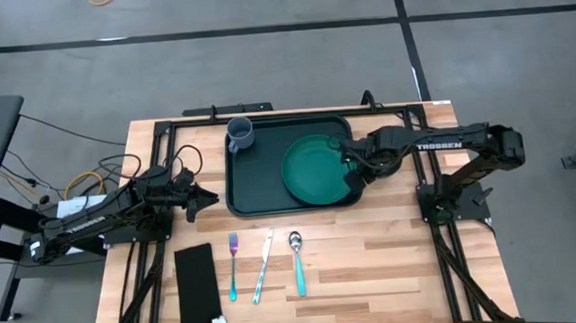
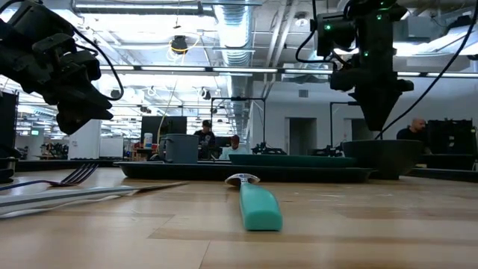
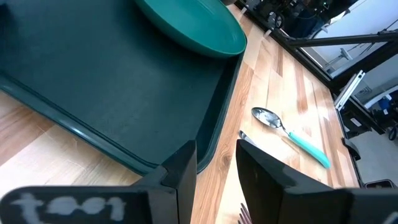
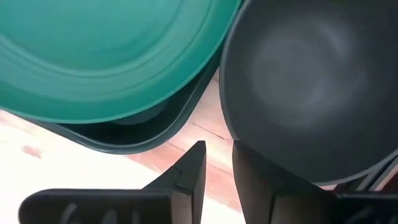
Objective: Set up tray
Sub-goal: Put the black bowl on the green plate on the black tray
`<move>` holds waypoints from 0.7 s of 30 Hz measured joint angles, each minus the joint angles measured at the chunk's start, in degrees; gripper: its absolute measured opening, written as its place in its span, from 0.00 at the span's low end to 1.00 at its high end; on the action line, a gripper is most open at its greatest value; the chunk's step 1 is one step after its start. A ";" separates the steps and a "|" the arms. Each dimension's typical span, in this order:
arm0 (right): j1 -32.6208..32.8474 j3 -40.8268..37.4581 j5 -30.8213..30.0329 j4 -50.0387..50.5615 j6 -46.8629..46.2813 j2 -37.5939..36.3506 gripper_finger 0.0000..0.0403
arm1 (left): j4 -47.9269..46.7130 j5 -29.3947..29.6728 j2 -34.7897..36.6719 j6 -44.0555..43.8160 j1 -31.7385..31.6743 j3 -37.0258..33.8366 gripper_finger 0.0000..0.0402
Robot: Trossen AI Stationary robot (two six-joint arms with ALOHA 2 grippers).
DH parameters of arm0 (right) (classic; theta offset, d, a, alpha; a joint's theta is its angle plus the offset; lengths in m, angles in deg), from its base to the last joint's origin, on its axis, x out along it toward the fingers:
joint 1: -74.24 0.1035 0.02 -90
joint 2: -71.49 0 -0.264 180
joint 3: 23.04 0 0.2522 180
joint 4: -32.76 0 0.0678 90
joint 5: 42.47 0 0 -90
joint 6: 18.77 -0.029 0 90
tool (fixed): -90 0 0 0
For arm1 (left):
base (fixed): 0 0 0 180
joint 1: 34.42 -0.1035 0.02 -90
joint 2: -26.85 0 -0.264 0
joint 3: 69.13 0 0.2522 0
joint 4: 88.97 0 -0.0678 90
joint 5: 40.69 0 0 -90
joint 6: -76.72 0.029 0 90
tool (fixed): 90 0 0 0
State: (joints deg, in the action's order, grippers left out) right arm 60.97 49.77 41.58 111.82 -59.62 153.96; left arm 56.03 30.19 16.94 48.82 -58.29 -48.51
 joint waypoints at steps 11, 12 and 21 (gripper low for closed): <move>-0.55 -0.03 -0.02 0.15 10.25 2.44 0.18 | -0.01 0.15 0.00 -1.24 0.01 0.00 0.25; -0.81 -0.11 -0.07 0.78 11.17 2.48 0.18 | -0.02 0.20 -0.01 -1.59 0.00 0.00 0.25; -4.01 -0.11 -0.22 0.23 14.58 3.13 0.18 | -0.04 0.37 -0.63 -3.41 -0.02 0.00 0.25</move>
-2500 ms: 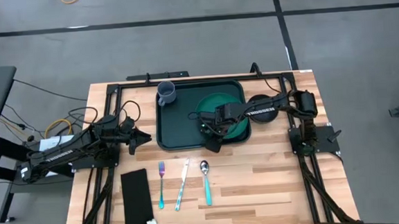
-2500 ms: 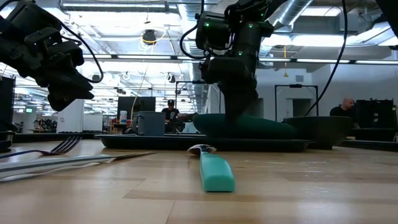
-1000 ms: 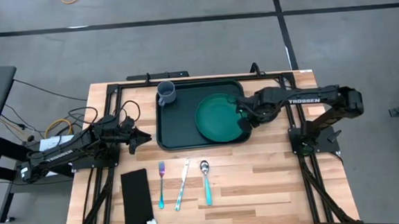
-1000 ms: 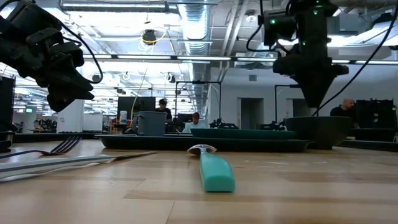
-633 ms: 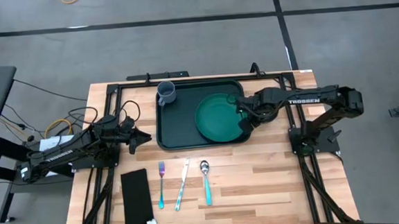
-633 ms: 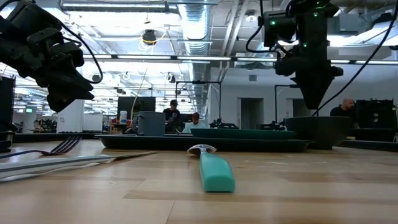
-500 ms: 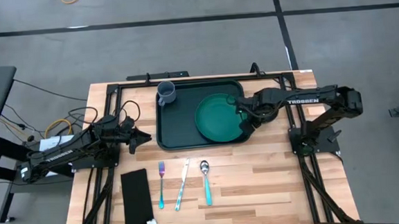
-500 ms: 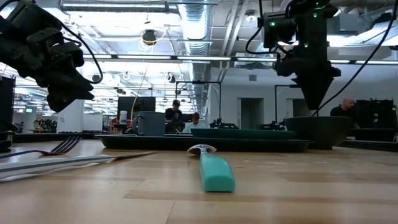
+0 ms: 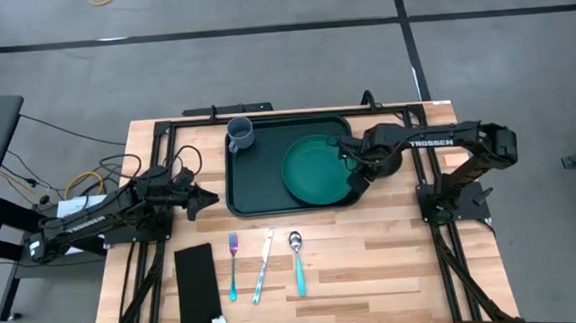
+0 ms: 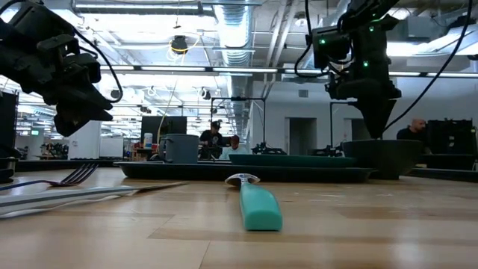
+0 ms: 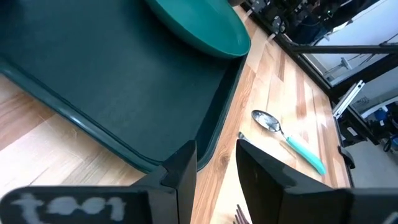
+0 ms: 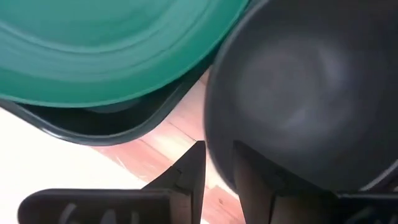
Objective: Set up tray
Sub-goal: Put the black bowl on the green plate on the black tray
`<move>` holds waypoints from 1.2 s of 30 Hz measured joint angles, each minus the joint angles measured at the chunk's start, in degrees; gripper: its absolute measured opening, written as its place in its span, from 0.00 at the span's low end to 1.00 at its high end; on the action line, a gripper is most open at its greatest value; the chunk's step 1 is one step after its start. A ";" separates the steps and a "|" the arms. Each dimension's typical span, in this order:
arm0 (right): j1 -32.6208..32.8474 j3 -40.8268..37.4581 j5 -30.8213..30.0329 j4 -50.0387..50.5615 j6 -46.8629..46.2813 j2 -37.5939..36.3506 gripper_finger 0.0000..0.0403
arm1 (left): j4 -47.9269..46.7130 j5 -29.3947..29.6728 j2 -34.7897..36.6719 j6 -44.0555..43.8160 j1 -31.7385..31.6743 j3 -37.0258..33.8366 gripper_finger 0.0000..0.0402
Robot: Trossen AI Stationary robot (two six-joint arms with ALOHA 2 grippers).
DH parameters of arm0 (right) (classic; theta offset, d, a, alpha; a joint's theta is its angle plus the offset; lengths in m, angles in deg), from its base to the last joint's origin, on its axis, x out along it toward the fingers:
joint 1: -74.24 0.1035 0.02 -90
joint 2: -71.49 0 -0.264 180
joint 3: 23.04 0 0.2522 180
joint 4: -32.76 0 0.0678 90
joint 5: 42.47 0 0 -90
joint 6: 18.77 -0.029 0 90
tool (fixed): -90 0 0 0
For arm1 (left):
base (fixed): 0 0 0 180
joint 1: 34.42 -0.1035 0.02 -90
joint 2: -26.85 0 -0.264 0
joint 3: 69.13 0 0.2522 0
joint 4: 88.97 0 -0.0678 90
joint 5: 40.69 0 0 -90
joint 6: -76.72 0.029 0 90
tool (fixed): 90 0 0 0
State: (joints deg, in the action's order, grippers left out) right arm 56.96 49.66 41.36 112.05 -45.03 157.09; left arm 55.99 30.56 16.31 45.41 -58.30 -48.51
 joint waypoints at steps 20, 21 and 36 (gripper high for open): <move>-1.94 0.00 3.12 -0.41 4.37 0.00 0.18 | -0.02 0.07 0.00 -2.34 0.00 0.00 0.25; -1.94 0.00 3.12 -0.52 4.41 0.00 0.18 | -0.02 0.07 0.00 -2.34 0.02 -0.01 0.25; -1.50 0.00 3.48 -0.02 9.92 0.00 0.18 | -0.08 1.70 0.00 -2.38 0.02 -0.02 0.25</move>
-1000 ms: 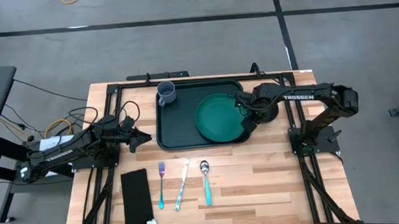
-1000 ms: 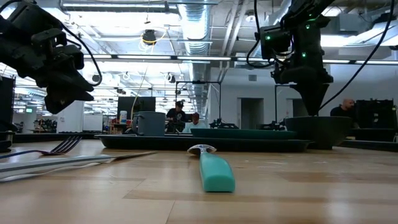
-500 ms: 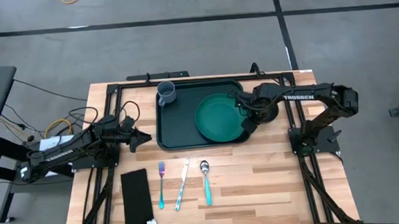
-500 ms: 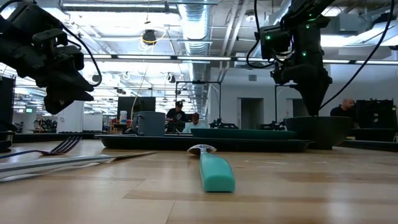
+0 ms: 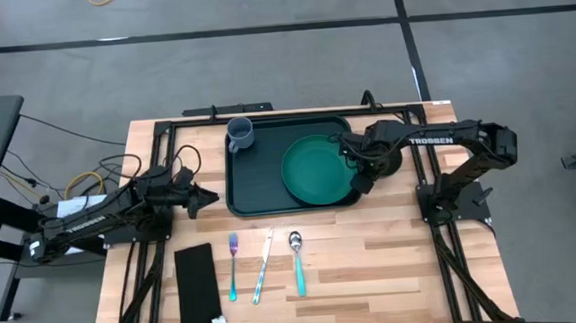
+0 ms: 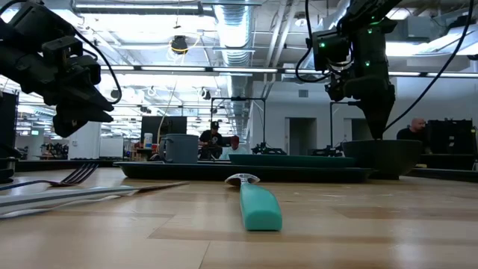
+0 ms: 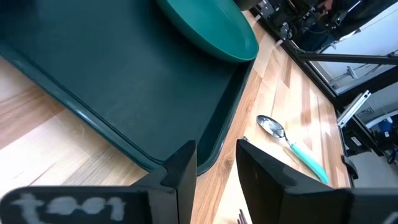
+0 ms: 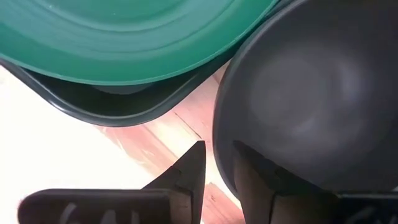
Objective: Set up tray
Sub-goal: Put the black bowl on the green plate on the black tray
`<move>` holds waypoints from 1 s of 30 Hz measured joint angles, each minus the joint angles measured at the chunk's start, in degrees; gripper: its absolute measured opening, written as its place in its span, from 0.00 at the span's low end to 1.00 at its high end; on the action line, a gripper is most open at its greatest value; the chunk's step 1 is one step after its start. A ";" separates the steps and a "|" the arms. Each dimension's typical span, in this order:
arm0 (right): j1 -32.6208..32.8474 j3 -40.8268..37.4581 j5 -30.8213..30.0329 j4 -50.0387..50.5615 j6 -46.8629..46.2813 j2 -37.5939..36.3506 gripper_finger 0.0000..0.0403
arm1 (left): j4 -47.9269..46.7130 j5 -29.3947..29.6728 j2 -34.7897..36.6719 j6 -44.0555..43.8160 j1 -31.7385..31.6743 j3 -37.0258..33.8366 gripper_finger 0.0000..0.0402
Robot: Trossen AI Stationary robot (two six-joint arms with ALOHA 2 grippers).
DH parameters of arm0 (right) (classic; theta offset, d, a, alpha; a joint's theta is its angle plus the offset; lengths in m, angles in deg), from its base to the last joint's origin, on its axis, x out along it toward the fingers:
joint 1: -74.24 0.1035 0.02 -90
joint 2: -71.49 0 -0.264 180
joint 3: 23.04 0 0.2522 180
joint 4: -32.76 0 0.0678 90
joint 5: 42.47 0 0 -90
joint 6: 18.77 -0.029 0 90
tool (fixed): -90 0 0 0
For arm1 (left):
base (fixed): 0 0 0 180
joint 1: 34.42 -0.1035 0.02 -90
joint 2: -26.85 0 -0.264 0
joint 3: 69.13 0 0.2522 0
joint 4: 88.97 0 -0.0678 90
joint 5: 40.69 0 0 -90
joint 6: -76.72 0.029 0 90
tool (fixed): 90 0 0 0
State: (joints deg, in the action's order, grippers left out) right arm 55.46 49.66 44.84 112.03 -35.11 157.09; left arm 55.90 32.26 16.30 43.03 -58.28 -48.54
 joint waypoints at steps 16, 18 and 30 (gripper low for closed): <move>-0.12 -2.99 1.12 -2.16 -1.18 0.00 0.17 | 0.00 1.41 0.00 0.00 -0.02 0.00 0.25; -0.17 -2.99 1.13 -2.14 -1.18 0.00 0.15 | 0.00 1.41 0.00 0.00 0.00 0.00 0.25; -0.27 -3.01 1.31 -2.29 -1.99 0.00 0.01 | 0.00 2.76 0.00 0.00 -0.01 0.00 0.25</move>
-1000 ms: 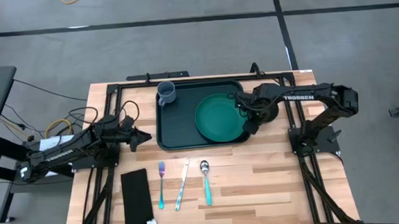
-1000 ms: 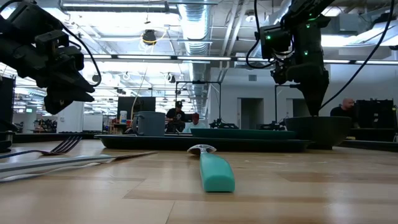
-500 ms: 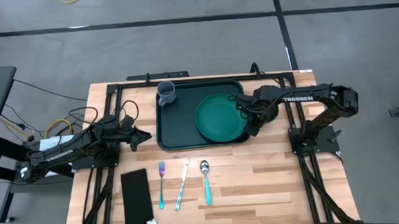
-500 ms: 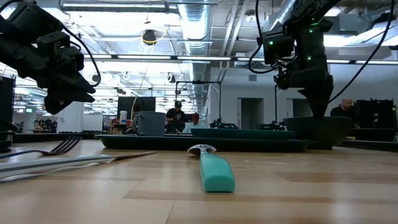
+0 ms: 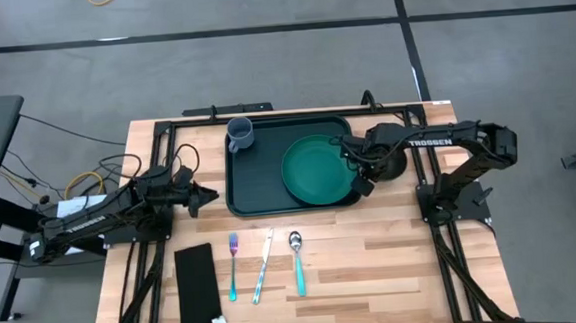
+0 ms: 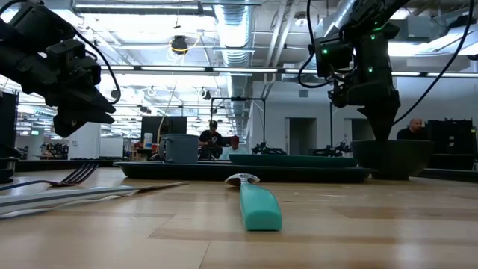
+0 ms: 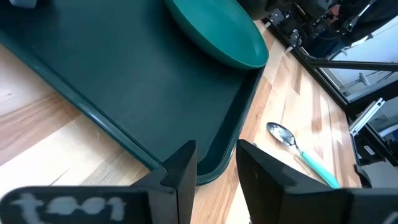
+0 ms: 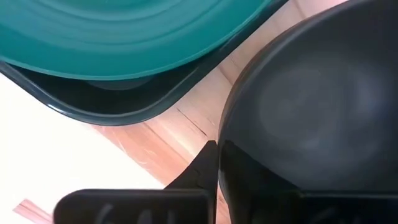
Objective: Set up tray
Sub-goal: Put the black bowl on the green plate on the black tray
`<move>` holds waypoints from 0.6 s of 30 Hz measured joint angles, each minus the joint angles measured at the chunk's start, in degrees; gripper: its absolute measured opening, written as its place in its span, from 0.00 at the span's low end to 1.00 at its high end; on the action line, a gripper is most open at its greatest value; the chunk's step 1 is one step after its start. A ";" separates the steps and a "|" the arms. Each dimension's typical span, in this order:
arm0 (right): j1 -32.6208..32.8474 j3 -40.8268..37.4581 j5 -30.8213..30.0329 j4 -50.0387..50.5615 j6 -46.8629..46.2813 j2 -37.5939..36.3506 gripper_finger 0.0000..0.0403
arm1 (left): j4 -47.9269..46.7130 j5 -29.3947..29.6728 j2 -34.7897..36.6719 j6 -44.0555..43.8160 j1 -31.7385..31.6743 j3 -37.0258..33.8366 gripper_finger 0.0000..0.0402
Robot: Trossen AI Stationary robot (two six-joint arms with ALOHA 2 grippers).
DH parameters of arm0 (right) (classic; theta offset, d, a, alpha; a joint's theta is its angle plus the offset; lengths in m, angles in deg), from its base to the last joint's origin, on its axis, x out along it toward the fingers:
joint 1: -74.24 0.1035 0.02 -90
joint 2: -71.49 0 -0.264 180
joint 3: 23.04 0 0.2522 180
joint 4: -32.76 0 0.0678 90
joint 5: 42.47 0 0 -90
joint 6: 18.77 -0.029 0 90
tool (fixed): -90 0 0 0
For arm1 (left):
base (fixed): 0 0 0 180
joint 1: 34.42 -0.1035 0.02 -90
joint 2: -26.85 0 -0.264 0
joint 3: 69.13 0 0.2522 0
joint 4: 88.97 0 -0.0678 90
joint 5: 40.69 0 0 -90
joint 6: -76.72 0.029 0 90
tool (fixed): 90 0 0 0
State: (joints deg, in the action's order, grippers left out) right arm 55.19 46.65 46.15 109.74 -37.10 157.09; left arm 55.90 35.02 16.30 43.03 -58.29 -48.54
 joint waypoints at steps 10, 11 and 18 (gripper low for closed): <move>-0.98 1.72 -3.73 1.42 -4.15 0.00 0.00 | -0.13 0.09 0.00 0.00 0.01 0.00 0.25; -0.98 2.52 -4.24 1.60 -4.29 0.00 0.00 | -0.15 0.09 0.00 0.00 0.01 0.00 0.25; -0.11 13.10 -7.74 5.71 -2.83 0.00 0.00 | -0.15 0.13 0.00 0.02 0.01 0.00 0.25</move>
State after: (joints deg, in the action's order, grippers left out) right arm 55.08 59.75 38.41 115.44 -39.94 157.09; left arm 55.75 35.15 16.30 43.05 -58.28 -48.54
